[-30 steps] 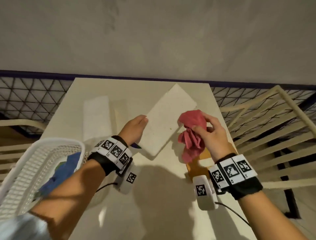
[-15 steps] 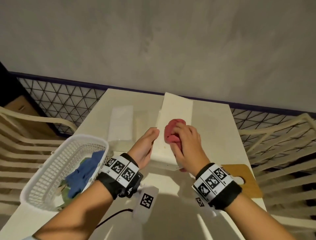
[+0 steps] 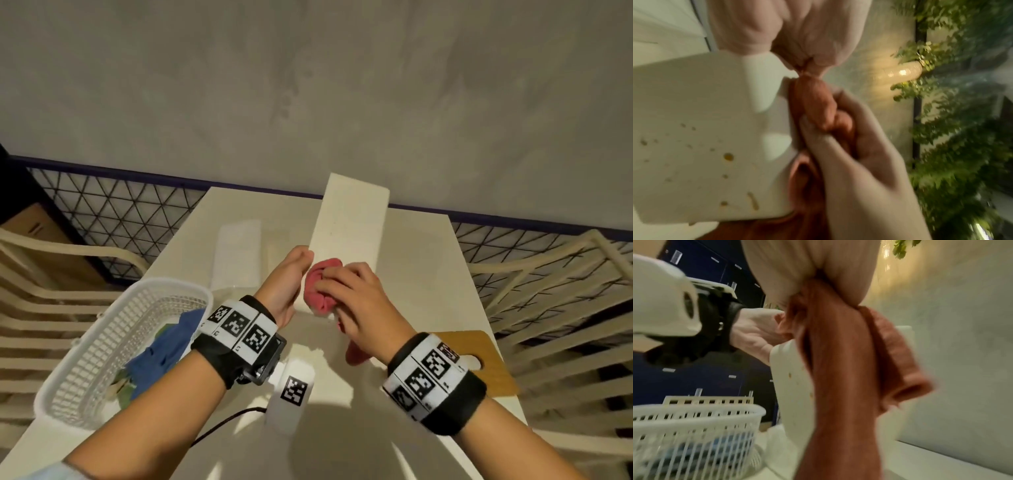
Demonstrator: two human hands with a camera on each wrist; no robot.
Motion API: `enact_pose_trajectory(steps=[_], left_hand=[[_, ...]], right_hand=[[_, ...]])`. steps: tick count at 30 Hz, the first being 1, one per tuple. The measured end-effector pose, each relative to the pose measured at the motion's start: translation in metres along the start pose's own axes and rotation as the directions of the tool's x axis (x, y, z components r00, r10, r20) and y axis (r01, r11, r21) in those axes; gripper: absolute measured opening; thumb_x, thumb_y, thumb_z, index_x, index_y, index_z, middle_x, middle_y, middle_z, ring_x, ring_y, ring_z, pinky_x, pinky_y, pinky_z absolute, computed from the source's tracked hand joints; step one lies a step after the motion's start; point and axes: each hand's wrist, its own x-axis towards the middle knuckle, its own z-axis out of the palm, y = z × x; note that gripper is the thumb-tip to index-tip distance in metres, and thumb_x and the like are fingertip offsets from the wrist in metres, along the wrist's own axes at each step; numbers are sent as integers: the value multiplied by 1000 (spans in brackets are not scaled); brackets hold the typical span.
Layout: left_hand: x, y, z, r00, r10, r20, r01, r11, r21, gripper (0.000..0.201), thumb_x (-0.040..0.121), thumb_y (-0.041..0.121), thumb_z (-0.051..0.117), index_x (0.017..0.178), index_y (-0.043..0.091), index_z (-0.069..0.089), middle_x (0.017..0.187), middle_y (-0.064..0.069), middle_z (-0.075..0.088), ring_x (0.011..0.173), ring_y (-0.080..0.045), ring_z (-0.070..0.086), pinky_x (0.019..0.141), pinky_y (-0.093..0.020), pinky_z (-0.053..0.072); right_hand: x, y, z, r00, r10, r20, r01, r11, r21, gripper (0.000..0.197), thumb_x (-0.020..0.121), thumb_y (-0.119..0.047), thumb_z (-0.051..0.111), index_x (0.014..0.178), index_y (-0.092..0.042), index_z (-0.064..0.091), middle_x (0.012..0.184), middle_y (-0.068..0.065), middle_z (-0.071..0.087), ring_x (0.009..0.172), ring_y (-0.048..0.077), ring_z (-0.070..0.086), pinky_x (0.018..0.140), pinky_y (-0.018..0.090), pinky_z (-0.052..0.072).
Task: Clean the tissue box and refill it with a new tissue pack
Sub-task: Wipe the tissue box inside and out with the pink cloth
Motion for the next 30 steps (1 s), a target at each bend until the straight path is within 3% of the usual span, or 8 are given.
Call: enact_pose_trajectory(steps=[4, 9, 14, 20, 24, 26, 28, 30], left_hand=[[-3, 7, 0, 1000, -24, 16, 24, 999, -41, 28, 98, 19, 34, 73, 20, 46, 61, 3, 48, 46, -7, 48, 40, -18, 38], [-5, 16, -7, 1000, -14, -18, 11, 986, -164, 24, 99, 18, 30, 84, 16, 48, 69, -3, 57, 45, -5, 60, 42, -16, 48], [-10, 14, -5, 993, -118, -13, 115, 981, -154, 25, 98, 24, 33, 76, 23, 45, 49, 6, 37, 26, -8, 33, 26, -11, 27], [-15, 18, -12, 1000, 15, 15, -12, 977, -213, 25, 99, 17, 31, 82, 17, 50, 58, 4, 65, 52, -6, 62, 47, -18, 50], [-15, 21, -7, 997, 71, -40, -73, 995, -72, 24, 97, 18, 32, 84, 19, 53, 80, -2, 60, 74, -14, 58, 65, -26, 46], [-13, 25, -8, 987, 129, -93, -130, 992, -3, 25, 96, 15, 33, 82, 18, 53, 81, 0, 57, 81, -12, 54, 78, -27, 41], [-13, 28, -10, 977, 169, -133, -163, 985, 55, 28, 95, 13, 33, 76, 18, 52, 73, 2, 54, 73, -9, 50, 72, -24, 39], [-13, 27, -12, 967, 208, -145, -195, 976, 102, 29, 95, 13, 34, 73, 18, 52, 70, 2, 52, 68, -7, 49, 68, -23, 37]], right_hand=[[11, -10, 4, 996, 5, 91, -2, 999, -34, 41, 73, -15, 38, 104, -19, 66, 109, 1, 66, 92, 15, 34, 82, 25, 34], [2, -1, -16, 990, -60, 126, 78, 987, -140, 43, 70, -14, 35, 99, -24, 66, 106, 0, 67, 92, 17, 36, 75, 29, 42], [18, -23, 5, 988, -90, 126, 106, 986, -127, 39, 74, -16, 38, 97, -23, 68, 105, -1, 68, 94, 15, 38, 72, 33, 50], [15, -11, -20, 977, -135, 164, 176, 948, -266, 40, 65, -11, 61, 102, -25, 64, 107, 0, 67, 89, 19, 46, 66, 32, 50], [40, -14, -24, 989, 147, 3, -136, 926, -351, 61, 62, -8, 71, 117, -27, 56, 121, 7, 59, 106, 33, 49, 88, 45, 45], [41, -25, -12, 974, 227, 26, -209, 929, -304, 57, 80, -17, 62, 133, -24, 43, 137, 11, 45, 122, 36, 40, 102, 49, 35], [36, -34, -5, 979, 185, 89, -159, 957, -241, 52, 94, -31, 37, 144, -20, 26, 148, 9, 31, 136, 29, 25, 113, 40, 19], [40, -31, -14, 982, 134, 130, -104, 971, -216, 49, 96, -26, 37, 142, -14, 29, 149, 8, 32, 139, 25, 18, 112, 28, 9]])
